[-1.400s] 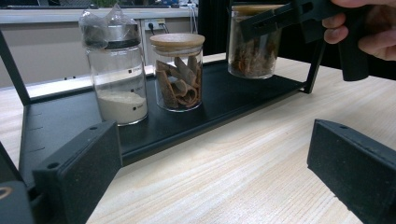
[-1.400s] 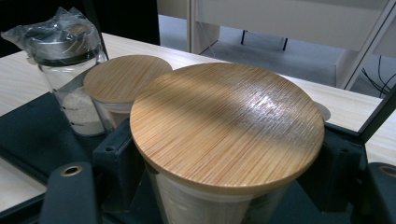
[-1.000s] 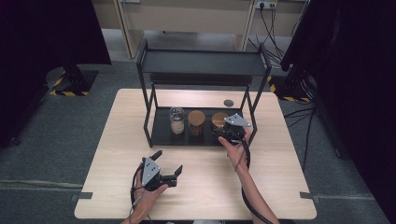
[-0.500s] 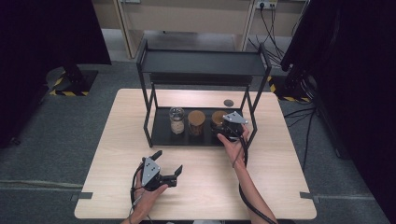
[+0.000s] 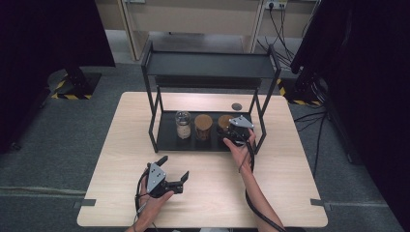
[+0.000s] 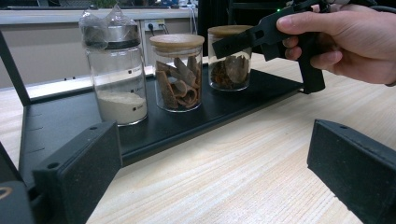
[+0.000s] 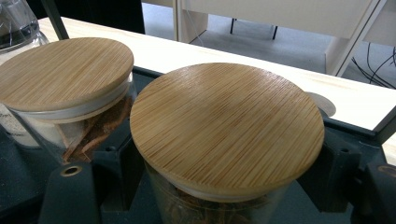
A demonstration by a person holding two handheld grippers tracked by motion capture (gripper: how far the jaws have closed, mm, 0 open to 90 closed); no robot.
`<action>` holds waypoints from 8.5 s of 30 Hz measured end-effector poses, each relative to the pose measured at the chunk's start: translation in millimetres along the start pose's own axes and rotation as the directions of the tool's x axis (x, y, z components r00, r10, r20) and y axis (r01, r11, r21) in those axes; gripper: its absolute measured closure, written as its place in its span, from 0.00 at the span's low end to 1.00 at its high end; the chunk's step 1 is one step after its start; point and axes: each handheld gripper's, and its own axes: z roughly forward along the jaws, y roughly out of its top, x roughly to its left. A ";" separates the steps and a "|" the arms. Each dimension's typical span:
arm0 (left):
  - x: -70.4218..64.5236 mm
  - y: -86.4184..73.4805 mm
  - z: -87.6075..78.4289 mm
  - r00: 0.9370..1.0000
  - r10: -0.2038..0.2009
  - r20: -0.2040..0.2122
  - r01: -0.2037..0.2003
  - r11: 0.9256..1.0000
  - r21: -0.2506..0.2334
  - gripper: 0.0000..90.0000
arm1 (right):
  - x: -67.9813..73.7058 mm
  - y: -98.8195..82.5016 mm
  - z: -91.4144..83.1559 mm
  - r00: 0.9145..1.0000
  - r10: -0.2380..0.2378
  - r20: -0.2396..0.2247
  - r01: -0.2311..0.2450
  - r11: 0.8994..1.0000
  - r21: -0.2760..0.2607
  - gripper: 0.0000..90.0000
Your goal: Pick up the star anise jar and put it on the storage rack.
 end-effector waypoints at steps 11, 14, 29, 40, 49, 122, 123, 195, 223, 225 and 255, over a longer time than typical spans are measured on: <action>0.0 0.0 -0.1 1.000 0.001 0.000 -0.001 1.000 0.000 0.03 | 3.4 -6.1 4.8 1.000 -0.002 -0.003 0.002 1.000 0.003 0.29; 0.0 0.0 -0.1 1.000 0.001 0.000 -0.001 1.000 -0.001 0.03 | 3.9 -6.1 5.0 1.000 -0.002 -0.001 0.002 1.000 0.003 0.29; -0.1 0.0 -0.1 1.000 0.001 -0.001 -0.001 1.000 0.000 0.03 | -0.1 -7.4 -4.4 0.999 0.027 -0.035 -0.026 1.000 0.002 0.13; 0.0 0.0 0.1 1.000 -0.001 -0.001 0.001 1.000 0.001 0.03 | -1.4 -10.7 -14.4 0.997 0.060 -0.038 -0.061 0.998 -0.015 0.03; 0.0 0.0 0.0 1.000 0.000 -0.001 0.000 1.000 0.000 0.03 | 2.4 -10.0 -26.0 0.997 0.051 -0.060 -0.053 0.998 -0.038 0.02; -0.3 -0.1 -0.3 1.000 0.002 0.000 -0.002 1.000 -0.002 0.03 | 20.6 -41.9 -76.7 0.990 0.054 -0.129 -0.067 0.993 -0.099 0.02; -0.3 -0.2 -0.3 1.000 0.002 0.000 -0.002 1.000 -0.003 0.03 | 21.4 -42.4 -76.9 0.990 0.054 -0.132 -0.067 0.993 -0.098 0.02; -0.4 -0.1 -0.3 1.000 0.004 0.001 -0.004 1.000 -0.002 0.03 | 45.0 -62.4 -106.5 0.979 0.030 -0.203 -0.057 0.990 -0.126 0.02; -0.5 0.0 -0.1 1.000 0.005 0.001 -0.005 1.000 0.000 0.03 | 54.9 -74.4 -116.1 0.972 0.017 -0.234 -0.045 0.992 -0.115 0.02; -0.5 0.0 -0.1 1.000 0.005 0.001 -0.005 1.000 0.000 0.03 | 55.2 -75.4 -117.4 0.972 0.016 -0.235 -0.044 0.992 -0.115 0.02; -0.4 -0.1 -0.2 1.000 0.004 0.001 -0.004 1.000 -0.002 0.03 | 57.4 -83.0 -125.5 0.969 0.016 -0.248 -0.045 0.993 -0.111 0.02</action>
